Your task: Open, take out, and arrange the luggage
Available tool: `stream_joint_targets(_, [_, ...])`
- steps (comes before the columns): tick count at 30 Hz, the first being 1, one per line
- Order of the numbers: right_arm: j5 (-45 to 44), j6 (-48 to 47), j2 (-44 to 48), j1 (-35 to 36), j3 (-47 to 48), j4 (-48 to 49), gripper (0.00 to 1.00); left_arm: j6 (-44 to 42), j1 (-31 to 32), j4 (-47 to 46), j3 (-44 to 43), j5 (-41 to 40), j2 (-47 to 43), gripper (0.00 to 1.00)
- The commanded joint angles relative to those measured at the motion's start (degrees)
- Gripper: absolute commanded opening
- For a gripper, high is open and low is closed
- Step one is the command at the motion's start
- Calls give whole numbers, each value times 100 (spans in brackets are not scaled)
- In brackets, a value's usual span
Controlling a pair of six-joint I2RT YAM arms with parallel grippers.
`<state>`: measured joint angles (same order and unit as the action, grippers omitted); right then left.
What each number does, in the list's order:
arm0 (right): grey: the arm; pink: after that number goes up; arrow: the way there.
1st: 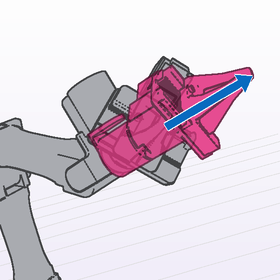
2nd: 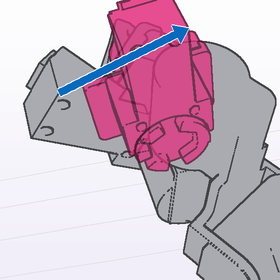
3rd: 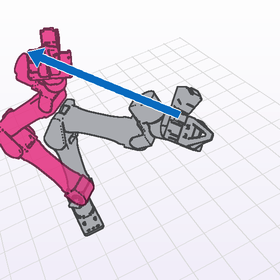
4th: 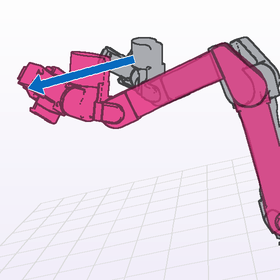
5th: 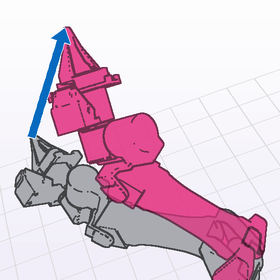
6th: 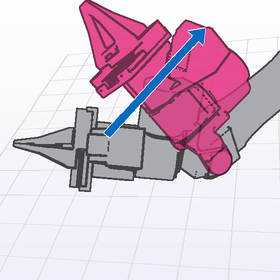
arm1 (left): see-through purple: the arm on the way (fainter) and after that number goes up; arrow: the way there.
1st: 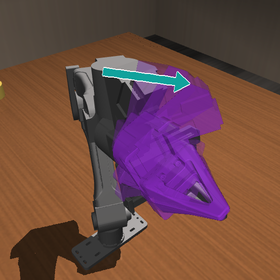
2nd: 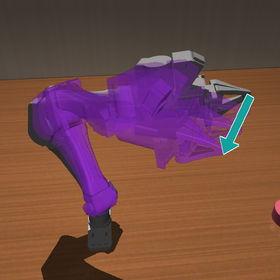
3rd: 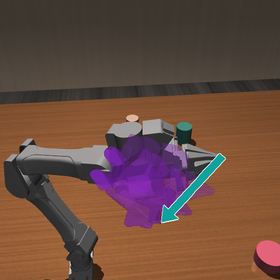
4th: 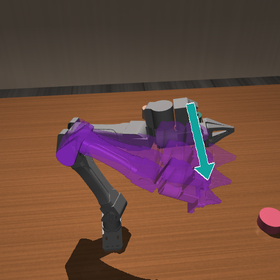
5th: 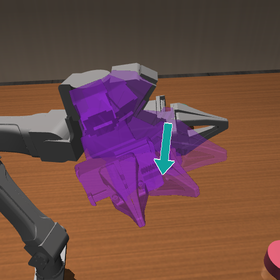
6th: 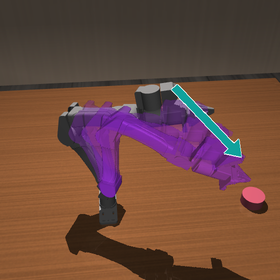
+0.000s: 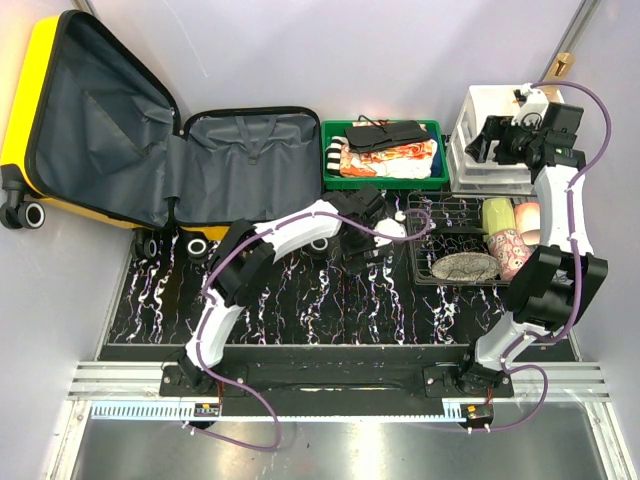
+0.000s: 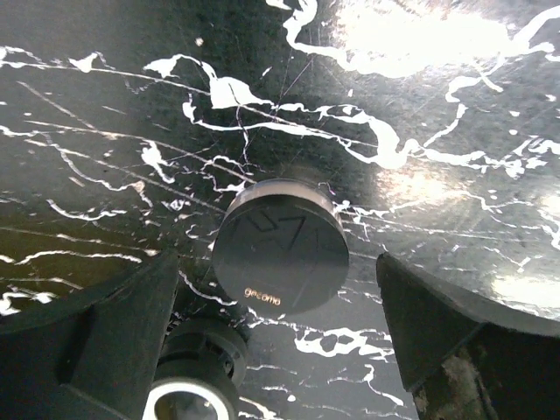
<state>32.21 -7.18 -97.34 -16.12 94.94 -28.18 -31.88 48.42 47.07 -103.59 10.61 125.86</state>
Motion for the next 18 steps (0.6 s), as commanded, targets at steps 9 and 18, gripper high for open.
stream_joint_targets(9, [1050, -582, 277, 1072, -343, -372, 88, 656, -1281, 355, -557, 1205, -2275, 99])
stream_joint_targets(18, [946, -1813, 356, 2999, -1161, -495, 88, 1122, -3321, 470, -21, 1970, -2997, 99])
